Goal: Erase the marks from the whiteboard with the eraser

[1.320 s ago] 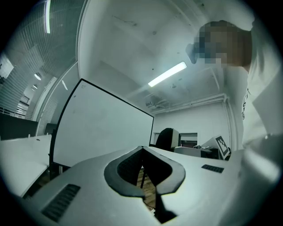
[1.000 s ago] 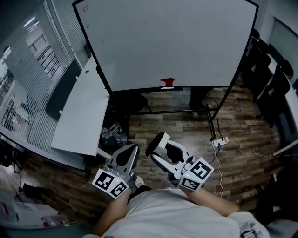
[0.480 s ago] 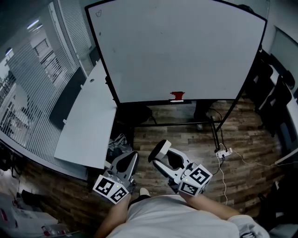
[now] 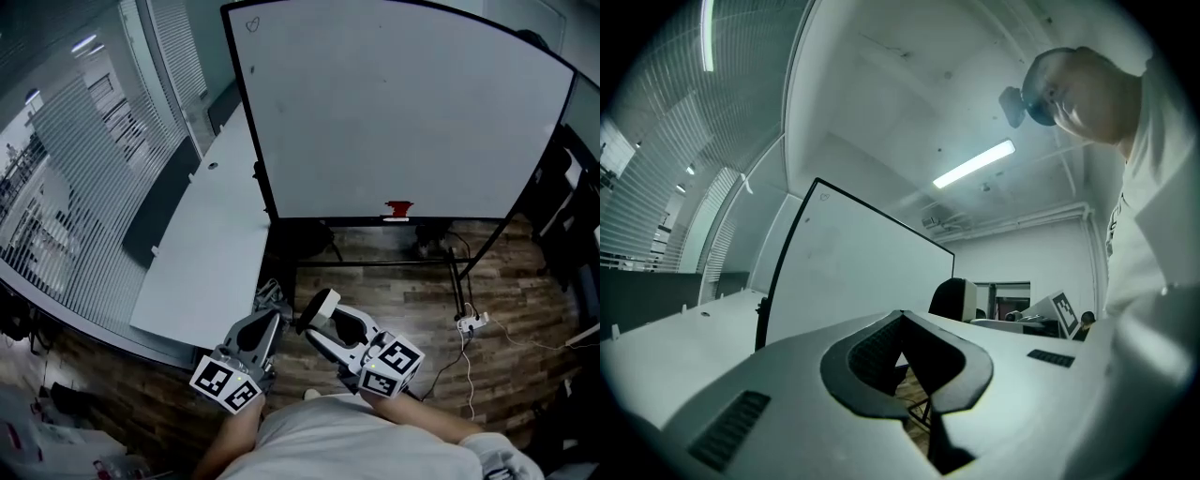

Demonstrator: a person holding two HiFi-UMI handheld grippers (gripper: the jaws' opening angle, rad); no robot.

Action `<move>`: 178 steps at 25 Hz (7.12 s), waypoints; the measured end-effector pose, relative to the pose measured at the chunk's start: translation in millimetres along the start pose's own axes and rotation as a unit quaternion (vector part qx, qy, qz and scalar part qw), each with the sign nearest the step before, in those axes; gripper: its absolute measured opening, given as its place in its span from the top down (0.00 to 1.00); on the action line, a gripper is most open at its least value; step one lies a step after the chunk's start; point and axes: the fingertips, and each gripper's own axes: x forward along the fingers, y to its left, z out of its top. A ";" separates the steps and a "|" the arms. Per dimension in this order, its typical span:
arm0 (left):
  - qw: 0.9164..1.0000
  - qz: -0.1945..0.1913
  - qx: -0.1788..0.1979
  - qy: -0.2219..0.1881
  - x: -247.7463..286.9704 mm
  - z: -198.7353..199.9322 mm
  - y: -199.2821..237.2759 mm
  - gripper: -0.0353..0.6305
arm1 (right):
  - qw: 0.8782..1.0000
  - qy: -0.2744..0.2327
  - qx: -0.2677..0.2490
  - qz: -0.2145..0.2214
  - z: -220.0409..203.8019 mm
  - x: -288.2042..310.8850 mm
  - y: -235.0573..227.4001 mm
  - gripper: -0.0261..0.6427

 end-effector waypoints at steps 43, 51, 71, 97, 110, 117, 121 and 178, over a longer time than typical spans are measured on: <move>0.998 0.058 -0.004 0.012 106.2 3.0 167.5 0.94 | 0.998 0.044 0.019 0.043 -0.3 137.1 -140.5 0.60; 0.997 0.074 0.005 0.000 192.3 13.2 202.6 0.94 | 0.998 0.038 0.008 0.040 45.6 148.8 -232.1 0.60; 0.999 0.047 -0.011 -0.012 295.1 22.7 249.8 0.94 | 0.999 0.046 -0.020 0.017 76.6 161.1 -315.2 0.60; 0.992 -0.026 0.126 0.004 298.6 140.4 354.4 0.94 | 0.955 -0.008 -0.296 -0.014 220.1 322.6 -307.6 0.60; 0.984 -0.034 0.170 -0.051 298.5 208.8 370.4 0.94 | 0.812 -0.023 -0.580 -0.063 384.2 376.4 -249.5 0.60; 0.983 -0.028 0.174 -0.058 293.4 217.5 376.4 0.94 | 0.735 0.005 -0.670 -0.109 431.1 406.0 -254.0 0.60; 0.982 -0.026 0.177 -0.065 291.3 224.9 377.2 0.94 | 0.689 0.026 -0.714 -0.124 447.4 423.8 -256.7 0.60; 0.984 0.000 0.167 -0.063 272.3 217.3 402.7 0.94 | 0.660 0.065 -0.744 -0.085 408.5 460.4 -247.7 0.60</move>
